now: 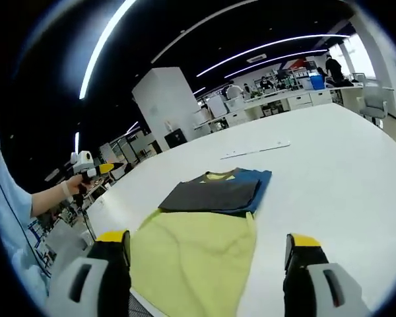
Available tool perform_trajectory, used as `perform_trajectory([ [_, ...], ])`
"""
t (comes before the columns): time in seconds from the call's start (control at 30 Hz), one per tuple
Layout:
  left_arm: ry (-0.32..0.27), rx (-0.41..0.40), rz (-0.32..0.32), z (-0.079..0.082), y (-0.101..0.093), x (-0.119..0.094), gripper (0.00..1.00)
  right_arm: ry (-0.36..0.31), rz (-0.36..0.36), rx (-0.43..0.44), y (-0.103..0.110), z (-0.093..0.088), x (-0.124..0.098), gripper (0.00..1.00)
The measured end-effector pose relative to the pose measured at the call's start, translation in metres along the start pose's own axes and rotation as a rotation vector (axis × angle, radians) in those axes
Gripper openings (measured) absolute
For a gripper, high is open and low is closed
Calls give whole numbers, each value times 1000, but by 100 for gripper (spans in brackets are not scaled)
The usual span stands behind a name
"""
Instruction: Fold the garment on the visible template until the final outline fits inside the template.
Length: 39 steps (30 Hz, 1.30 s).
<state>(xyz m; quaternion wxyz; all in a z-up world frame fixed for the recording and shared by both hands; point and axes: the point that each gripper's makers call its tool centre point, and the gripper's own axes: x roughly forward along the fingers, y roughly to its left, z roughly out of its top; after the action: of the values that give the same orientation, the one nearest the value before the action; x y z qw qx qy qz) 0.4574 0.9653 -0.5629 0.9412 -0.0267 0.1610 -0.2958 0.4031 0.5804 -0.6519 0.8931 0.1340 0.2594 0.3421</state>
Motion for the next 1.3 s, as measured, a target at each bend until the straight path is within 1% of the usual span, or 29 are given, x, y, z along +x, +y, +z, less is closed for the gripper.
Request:
perform_trajectory([
  [0.03,6,-24,13,-1,5,-8,49,-4,4,-6,2,1,0,98],
  [0.07,24,-22,20,-3,8,-13,49,-8,4,-8,3,2,0,98],
  [0.1,28,19,30,-1,12,-20,49,-9,7,-11,4,3,-1,98],
  [0.13,15,23,40,2,15,-25,50,-10,7,-14,4,3,-1,98],
  [0.17,1,8,41,6,17,-33,50,-11,6,-20,5,3,-2,98],
  [0.23,-2,18,60,8,23,-43,49,-15,4,-24,5,4,-3,98],
  [0.3,16,36,68,6,26,-49,49,-21,3,-30,5,5,-4,98],
  [0.4,4,27,62,8,23,-57,50,-24,1,-31,3,6,-5,98],
  [0.43,7,33,62,6,22,-58,50,-23,-1,-32,2,6,-5,98],
  [0.47,24,39,61,2,22,-60,50,-20,0,-33,1,5,-5,97],
  [0.53,46,25,38,-7,14,-60,50,-13,-2,-41,0,3,-4,97],
  [0.6,45,27,31,-14,8,-60,51,-4,1,-49,-1,1,-4,96],
  [0.63,41,31,20,-16,4,-60,51,-1,4,-51,-1,0,-5,93],
  [0.7,35,20,-34,-21,-9,-60,50,18,26,-60,2,-4,-6,84],
  [0.73,36,20,-42,-23,-12,-60,51,29,26,-60,0,-6,-7,79],
  [0.77,44,24,-73,-28,-20,-60,53,47,27,-67,-1,-10,-9,76],
  [0.8,46,25,-82,-30,-23,-60,55,50,31,-71,0,-10,-9,76],
  [0.87,56,-4,-127,-37,-33,-61,58,88,45,-95,0,-17,-12,76],
  [0.9,58,0,-128,-41,-35,-62,60,98,56,-111,1,-19,-14,76],
  [0.93,60,0,-130,-43,-35,-63,62,107,62,-115,2,-20,-15,79],
  [0.97,71,-7,-137,-49,-38,-63,65,124,60,-117,1,-23,-17,82],
  [1.0,76,-14,-143,-52,-39,-64,69,136,64,-137,1,-25,-18,86],
  [1.03,87,-26,-162,-58,-45,-65,72,146,68,-151,1,-27,-19,92],
  [1.1,106,-23,-166,-67,-48,-65,78,155,71,-159,1,-29,-21,100],
  [1.2,143,-38,-180,-84,-54,-66,87,159,77,-155,-1,-32,-24,100],
  [1.27,148,-56,-190,-90,-57,-67,90,158,72,-153,-3,-33,-26,100],
  [1.3,151,-65,-194,-92,-58,-67,90,155,72,-148,-4,-34,-27,100],
])
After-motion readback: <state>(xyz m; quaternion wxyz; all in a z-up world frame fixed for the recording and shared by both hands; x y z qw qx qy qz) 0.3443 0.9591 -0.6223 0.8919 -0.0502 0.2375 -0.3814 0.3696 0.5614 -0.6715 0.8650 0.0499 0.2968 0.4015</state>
